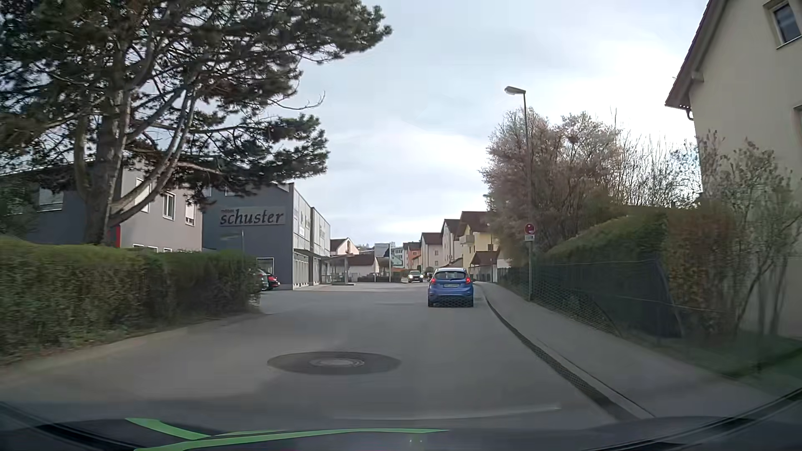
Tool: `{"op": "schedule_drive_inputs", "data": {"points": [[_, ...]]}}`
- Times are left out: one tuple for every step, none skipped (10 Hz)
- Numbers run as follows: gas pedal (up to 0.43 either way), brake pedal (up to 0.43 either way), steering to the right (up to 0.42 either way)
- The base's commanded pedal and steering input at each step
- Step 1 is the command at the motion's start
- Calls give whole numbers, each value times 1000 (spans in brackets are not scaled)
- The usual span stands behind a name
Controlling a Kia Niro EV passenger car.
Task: Follow the waypoints while adhering to traffic rules and regulations
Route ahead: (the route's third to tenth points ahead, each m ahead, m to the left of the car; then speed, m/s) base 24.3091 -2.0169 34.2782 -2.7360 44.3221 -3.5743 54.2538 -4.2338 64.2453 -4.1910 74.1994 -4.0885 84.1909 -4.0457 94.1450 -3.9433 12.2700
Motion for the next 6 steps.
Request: {"op": "schedule_drive_inputs", "data": {"points": [[110,0,42],[98,0,41],[87,0,41],[47,0,41],[20,0,40],[0,0,38]]}}
